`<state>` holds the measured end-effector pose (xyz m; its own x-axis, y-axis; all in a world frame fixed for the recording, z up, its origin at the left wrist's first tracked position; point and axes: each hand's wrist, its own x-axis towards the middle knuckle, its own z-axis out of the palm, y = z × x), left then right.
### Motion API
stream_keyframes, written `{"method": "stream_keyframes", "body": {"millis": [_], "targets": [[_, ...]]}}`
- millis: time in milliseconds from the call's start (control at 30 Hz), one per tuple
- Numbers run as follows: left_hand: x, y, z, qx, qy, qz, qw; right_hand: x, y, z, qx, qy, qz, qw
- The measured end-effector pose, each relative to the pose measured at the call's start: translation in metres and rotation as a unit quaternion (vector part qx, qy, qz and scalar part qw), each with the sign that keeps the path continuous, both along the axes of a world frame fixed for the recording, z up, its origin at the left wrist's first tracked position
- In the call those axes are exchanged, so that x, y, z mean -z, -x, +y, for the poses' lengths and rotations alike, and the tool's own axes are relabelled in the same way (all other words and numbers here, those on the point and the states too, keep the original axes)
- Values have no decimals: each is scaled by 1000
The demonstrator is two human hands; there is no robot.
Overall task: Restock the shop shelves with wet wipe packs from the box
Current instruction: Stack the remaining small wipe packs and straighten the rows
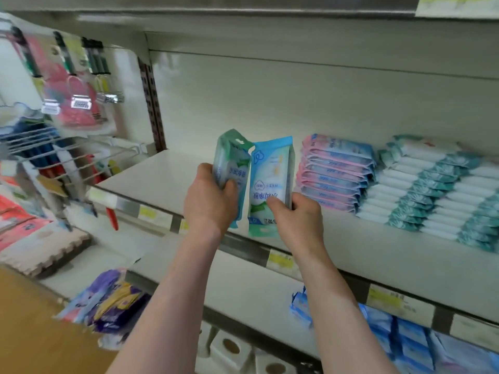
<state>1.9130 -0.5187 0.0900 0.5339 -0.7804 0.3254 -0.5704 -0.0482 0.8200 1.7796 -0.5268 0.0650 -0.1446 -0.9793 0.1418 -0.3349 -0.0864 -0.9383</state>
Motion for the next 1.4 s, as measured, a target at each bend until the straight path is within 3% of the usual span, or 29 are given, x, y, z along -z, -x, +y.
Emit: {"method": "stream_keyframes", "body": {"millis": [200,433,633,1000,1067,1200,1400], "targets": [[3,4,-48,31,-1,-10,999,5,1,-48,23,0,-29,999],[11,-8,-99,52,-18,-17,998,10,-14,-94,-23,-80,-178,980],[15,-24,-139,90,-43,-35,994,17,-23,-120,3,-145,-180,973],[-14,-60,-195,170,15,-86,982,34,-72,-153,81,-216,-325,917],[-18,-61,-204,199,8,-65,978,37,-78,-158,101,-209,-337,912],[-16,-62,-217,265,-41,74,961,40,-83,-168,145,-196,-344,907],[-10,-69,-228,285,-73,159,942,36,-78,-185,197,-195,-322,905]]}}
